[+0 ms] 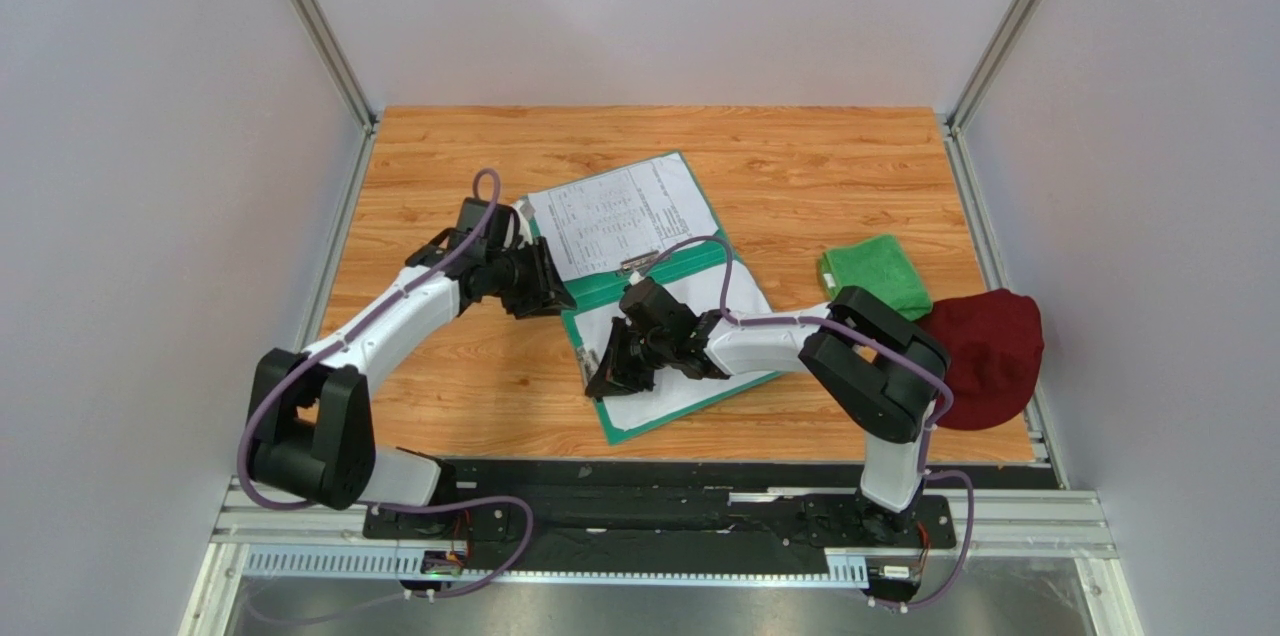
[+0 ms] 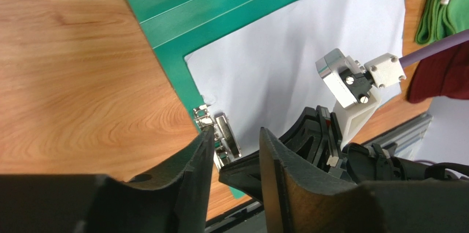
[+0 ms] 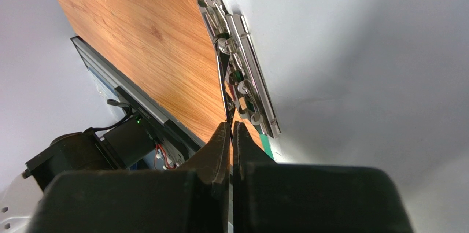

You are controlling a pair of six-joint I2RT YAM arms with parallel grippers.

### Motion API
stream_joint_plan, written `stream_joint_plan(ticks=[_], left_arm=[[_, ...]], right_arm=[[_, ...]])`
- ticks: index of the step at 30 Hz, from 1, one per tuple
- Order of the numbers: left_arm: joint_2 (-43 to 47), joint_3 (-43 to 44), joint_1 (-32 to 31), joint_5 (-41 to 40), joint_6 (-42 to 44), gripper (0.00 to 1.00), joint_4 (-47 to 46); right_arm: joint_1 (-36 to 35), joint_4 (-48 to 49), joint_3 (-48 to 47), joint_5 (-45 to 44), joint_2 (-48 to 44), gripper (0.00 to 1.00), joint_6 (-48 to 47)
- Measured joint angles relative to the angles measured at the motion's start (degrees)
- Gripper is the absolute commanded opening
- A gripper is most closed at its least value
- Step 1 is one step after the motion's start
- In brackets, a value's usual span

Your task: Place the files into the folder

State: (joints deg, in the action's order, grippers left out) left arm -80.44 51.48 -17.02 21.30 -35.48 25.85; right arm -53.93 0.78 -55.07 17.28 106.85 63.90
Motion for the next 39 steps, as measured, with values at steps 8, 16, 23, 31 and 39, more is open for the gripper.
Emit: stream_joint_plan(ticks=[8, 16, 23, 31, 39], left_arm=[[-2.01, 0.0, -4.22, -6.78, -1.4, 0.25, 5.07], [-8.31, -0.55, -9.66, -10.93, -4.98, 0.25, 4.57], [-9.6, -0.87, -10.12, -13.18, -6.69, 0.22, 3.5], [-11.85, -0.83, -10.75, -13.27, -8.15, 0.15, 1.84], [-13.9, 0.87, -11.13, -12.26, -8.57, 0.0, 1.66]], right_arm=[[0.28, 1.6, 0.81, 0.83, 0.0, 0.0, 0.59], [0.98, 2.4, 1.73, 1.53, -0.48, 0.0, 0.74], [1.14, 2.54, 1.81, 1.79, -0.55, 0.0, 0.72], [1.33, 2.49, 1.81, 1.95, -0.55, 0.0, 0.72], [1.79, 2.25, 1.81, 1.97, -0.57, 0.0, 0.68]])
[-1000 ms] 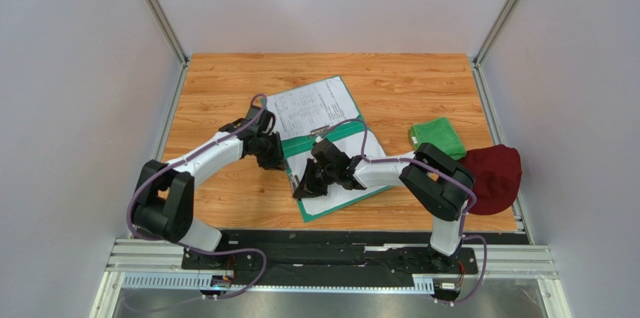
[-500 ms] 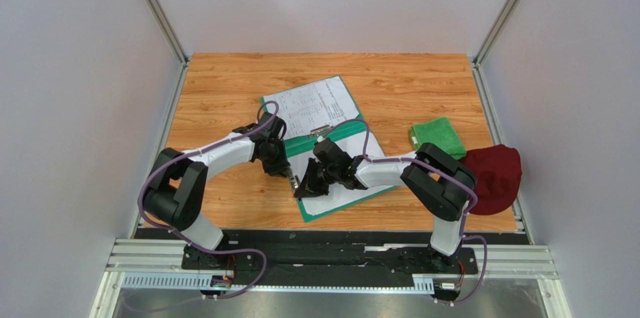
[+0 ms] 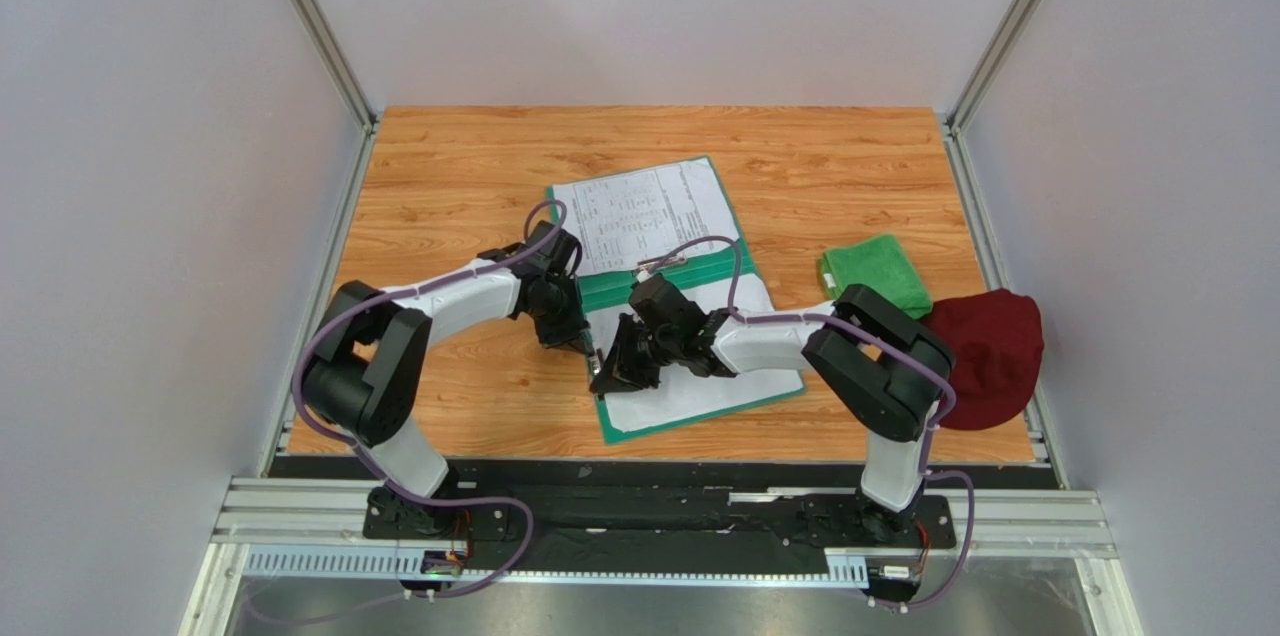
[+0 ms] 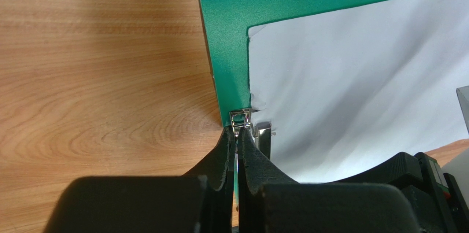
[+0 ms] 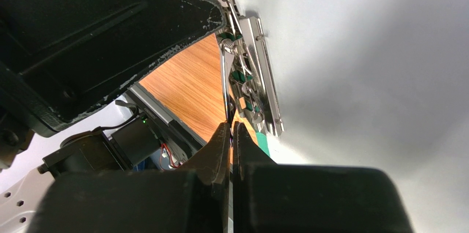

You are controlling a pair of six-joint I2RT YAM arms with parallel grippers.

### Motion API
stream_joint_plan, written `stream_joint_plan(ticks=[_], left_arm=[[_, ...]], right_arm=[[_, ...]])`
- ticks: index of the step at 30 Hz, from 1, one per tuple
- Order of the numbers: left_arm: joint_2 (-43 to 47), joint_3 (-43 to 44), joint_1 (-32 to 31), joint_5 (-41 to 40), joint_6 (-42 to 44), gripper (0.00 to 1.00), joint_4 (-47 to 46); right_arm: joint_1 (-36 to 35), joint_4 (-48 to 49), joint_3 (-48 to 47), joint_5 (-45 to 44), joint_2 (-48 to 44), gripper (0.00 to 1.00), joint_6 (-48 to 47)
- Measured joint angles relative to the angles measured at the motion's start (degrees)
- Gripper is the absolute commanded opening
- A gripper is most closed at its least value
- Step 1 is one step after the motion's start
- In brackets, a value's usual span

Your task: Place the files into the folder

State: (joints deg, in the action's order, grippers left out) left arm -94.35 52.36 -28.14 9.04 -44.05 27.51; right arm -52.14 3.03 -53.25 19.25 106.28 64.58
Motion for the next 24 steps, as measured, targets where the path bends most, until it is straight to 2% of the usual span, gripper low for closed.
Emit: stream_joint_plan(ticks=[6, 19, 24], left_arm=[[-3.21, 3.69, -0.22, 1.31, 2.1, 0.0, 2.01], [-4.26, 4.98, -0.72, 0.7, 5.01, 0.0, 1.84], [-4.37, 5.14, -0.72, 0.83, 5.46, 0.0, 1.81]], right_arm=[[0.83, -0.63, 0.0, -0.07, -0.31, 0.0, -1.07], [2.89, -2.71, 0.48, 0.87, -0.72, 0.0, -6.21], [3.34, -0.68, 1.73, 2.16, -0.72, 0.0, -7.08]])
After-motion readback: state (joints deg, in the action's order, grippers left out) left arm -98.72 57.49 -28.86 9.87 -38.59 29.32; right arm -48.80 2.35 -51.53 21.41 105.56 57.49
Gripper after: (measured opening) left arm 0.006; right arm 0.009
